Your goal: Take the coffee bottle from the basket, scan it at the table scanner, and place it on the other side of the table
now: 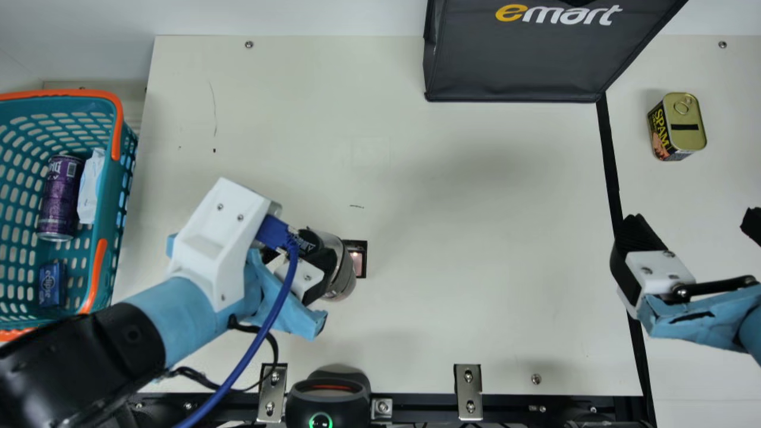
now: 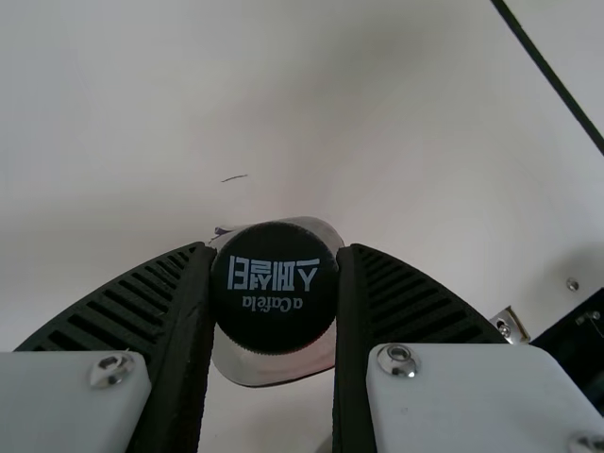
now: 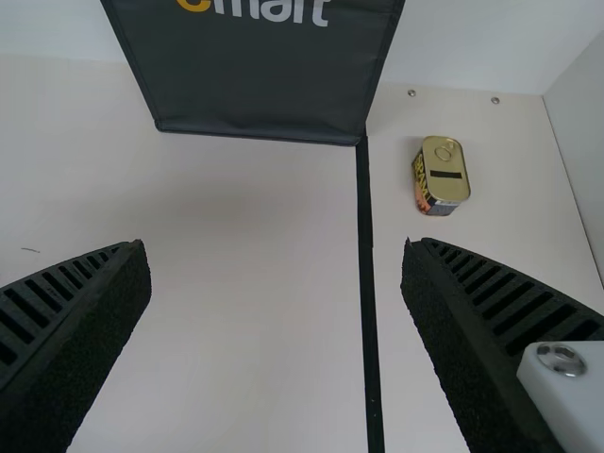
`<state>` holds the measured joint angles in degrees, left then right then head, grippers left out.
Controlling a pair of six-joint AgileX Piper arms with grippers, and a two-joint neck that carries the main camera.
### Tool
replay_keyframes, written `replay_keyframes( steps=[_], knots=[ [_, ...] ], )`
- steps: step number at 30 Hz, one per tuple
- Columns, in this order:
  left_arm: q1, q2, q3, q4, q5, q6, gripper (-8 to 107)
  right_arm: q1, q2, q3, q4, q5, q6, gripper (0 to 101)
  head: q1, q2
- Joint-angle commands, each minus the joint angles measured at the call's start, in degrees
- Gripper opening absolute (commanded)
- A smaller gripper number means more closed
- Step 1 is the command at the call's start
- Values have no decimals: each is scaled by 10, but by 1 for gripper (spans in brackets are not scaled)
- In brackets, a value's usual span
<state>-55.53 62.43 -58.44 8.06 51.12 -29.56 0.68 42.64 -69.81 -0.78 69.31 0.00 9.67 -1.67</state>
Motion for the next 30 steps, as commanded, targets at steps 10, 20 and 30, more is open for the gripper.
replay_keyframes(
  steps=[10, 20, 30],
  knots=[
    [93, -21, 23, -194, -21, 294, -8, 0, 0, 0, 0, 0, 0, 95, -17, 1],
    [193, -15, 10, -336, 34, 526, -8, 0, 0, 0, 0, 0, 0, 95, -17, 1],
    [295, 14, -20, -433, 128, 742, -8, 0, 0, 0, 0, 0, 0, 95, -17, 1]
  ],
)
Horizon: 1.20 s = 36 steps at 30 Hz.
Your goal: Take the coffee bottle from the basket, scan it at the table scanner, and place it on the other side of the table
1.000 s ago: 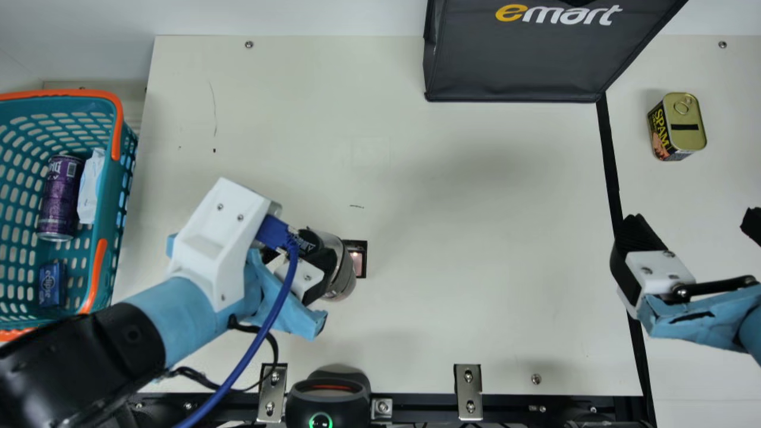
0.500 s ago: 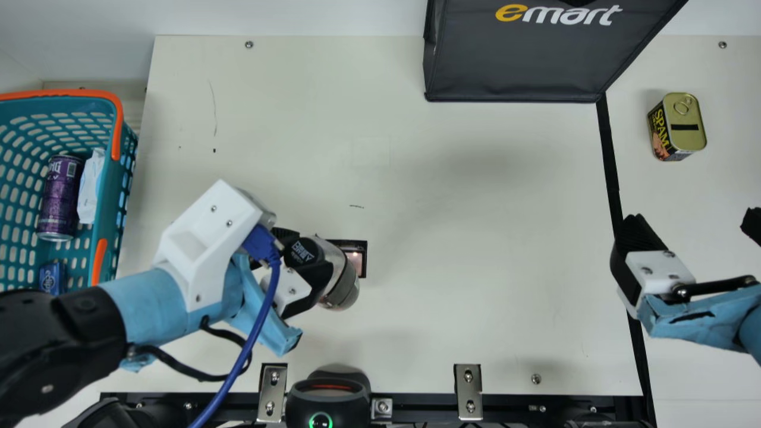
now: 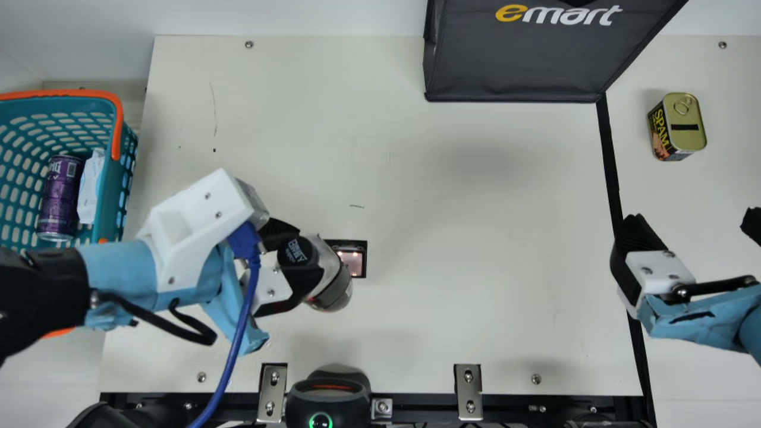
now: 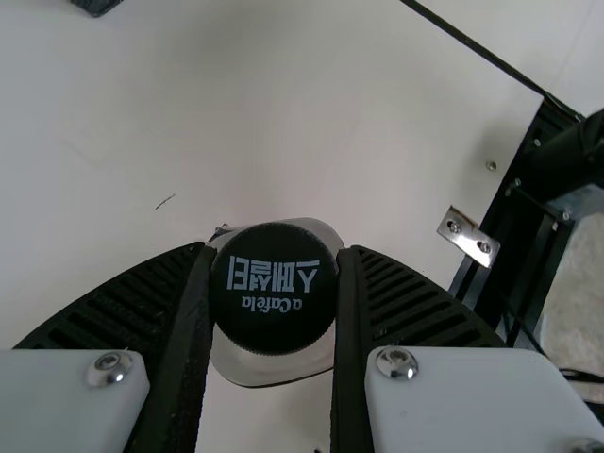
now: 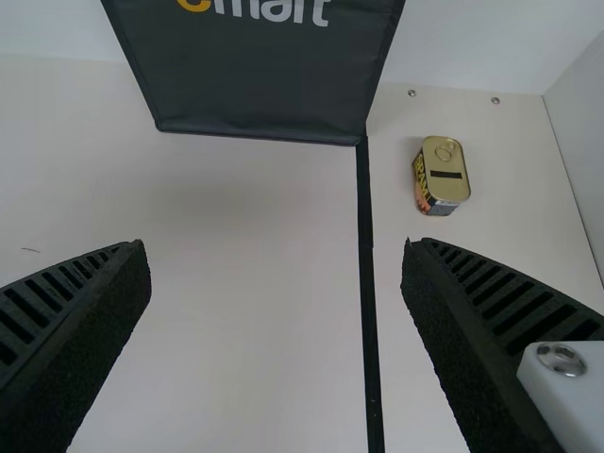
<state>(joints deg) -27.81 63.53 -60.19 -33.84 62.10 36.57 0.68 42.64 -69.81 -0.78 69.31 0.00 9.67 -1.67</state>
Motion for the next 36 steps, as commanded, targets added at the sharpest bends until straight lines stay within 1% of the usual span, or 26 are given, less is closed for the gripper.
replay_keyframes(
  steps=[1, 7, 19, 27, 36],
  knots=[
    [26, 6, -5, -20, 27, 98, -8, 0, 0, 0, 0, 0, 0, 95, -17, 1],
    [66, 19, -18, -48, 78, 197, -8, 0, 0, 0, 0, 0, 0, 95, -17, 1],
    [30, 40, -6, -67, 78, 300, -8, 0, 0, 0, 0, 0, 0, 95, -17, 1],
    [17, 53, -14, -67, 78, 338, -8, 0, 0, 0, 0, 0, 0, 95, -17, 1],
    [23, 64, -25, -64, 78, 340, -8, 0, 0, 0, 0, 0, 0, 95, -17, 1]
  ],
)
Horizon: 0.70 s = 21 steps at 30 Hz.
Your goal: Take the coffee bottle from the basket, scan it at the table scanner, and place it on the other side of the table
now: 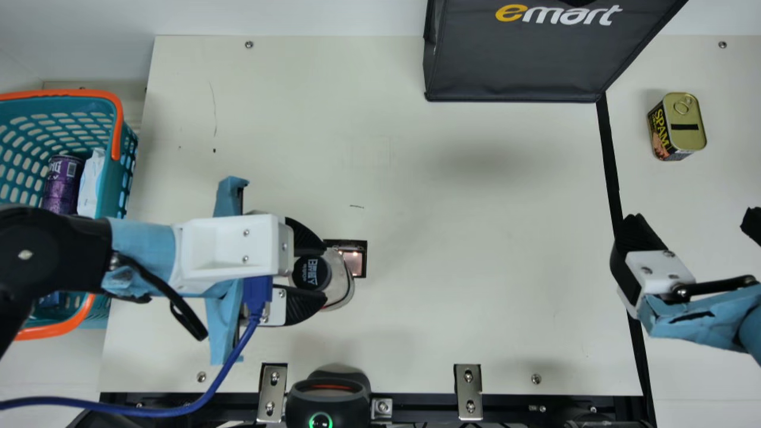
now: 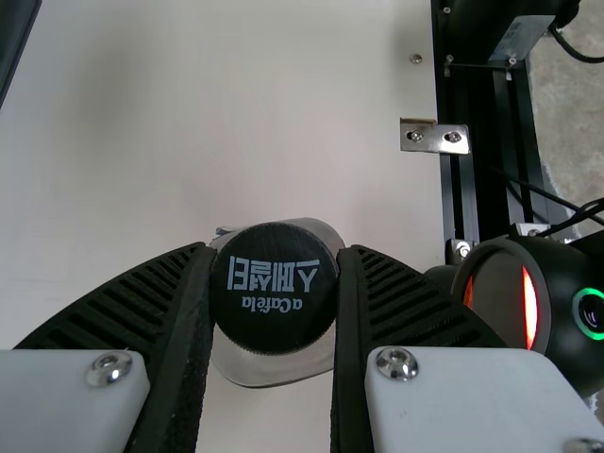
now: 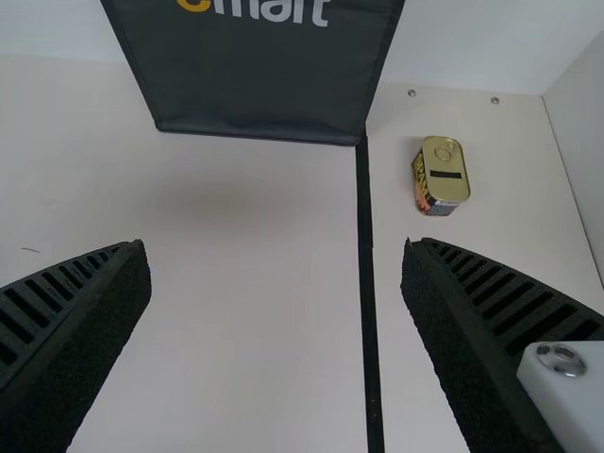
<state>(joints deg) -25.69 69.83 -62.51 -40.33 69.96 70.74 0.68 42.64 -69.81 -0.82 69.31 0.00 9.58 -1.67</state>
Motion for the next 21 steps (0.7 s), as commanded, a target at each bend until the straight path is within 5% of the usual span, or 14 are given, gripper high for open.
replay_keyframes(
  steps=[1, 9, 21],
  knots=[
    [6, 2, -5, 2, -1, -4, -8, 0, 0, 0, 0, 0, 0, 95, -17, 1],
    [36, 14, -36, 11, -5, -55, -8, 0, 0, 0, 0, 0, 0, 95, -17, 1],
    [-57, 63, -41, 61, -160, -232, -8, 0, 0, 0, 0, 0, 0, 95, -17, 1]
  ],
)
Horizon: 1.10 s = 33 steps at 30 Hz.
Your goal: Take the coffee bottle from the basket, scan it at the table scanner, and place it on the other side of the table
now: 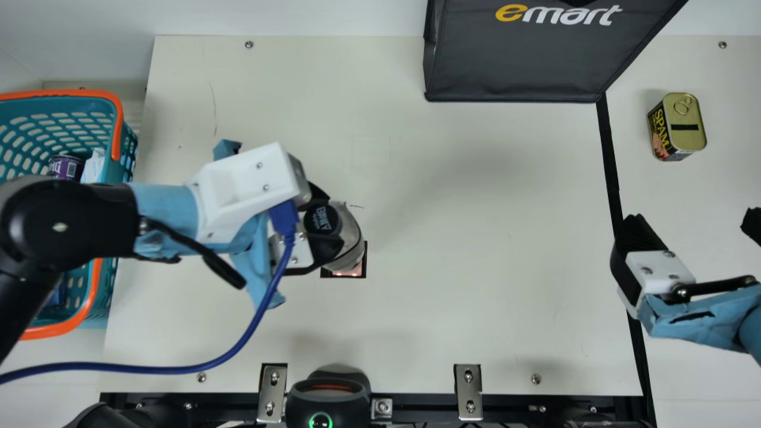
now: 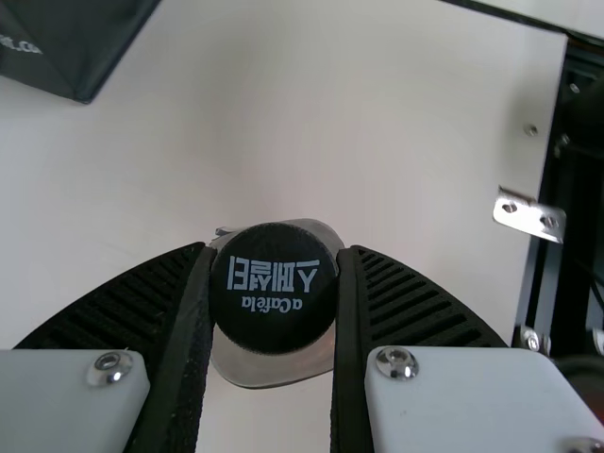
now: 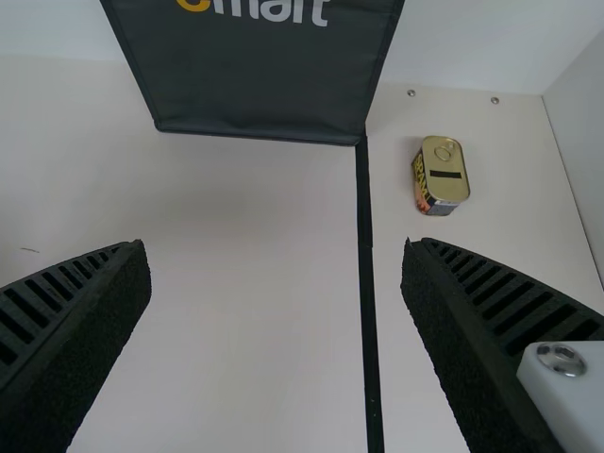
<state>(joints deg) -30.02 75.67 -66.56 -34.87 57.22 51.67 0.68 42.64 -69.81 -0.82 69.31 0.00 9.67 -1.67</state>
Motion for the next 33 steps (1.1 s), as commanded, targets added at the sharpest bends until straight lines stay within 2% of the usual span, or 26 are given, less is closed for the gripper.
replay_keyframes(
  steps=[1, 12, 23, 33],
  knots=[
    [-24, 11, -2, 14, -46, -60, -8, 0, 0, 0, 0, 0, 0, 95, -17, 1],
    [-116, 87, -31, 103, -170, -257, -8, 0, 0, 0, 0, 0, 0, 95, -17, 1],
    [-182, 163, -59, 205, -239, -428, -8, 0, 0, 0, 0, 0, 0, 95, -17, 1],
    [-221, 199, -78, 286, -250, -541, 25, 0, 0, 0, 0, 0, 0, 95, -17, 1]
  ],
)
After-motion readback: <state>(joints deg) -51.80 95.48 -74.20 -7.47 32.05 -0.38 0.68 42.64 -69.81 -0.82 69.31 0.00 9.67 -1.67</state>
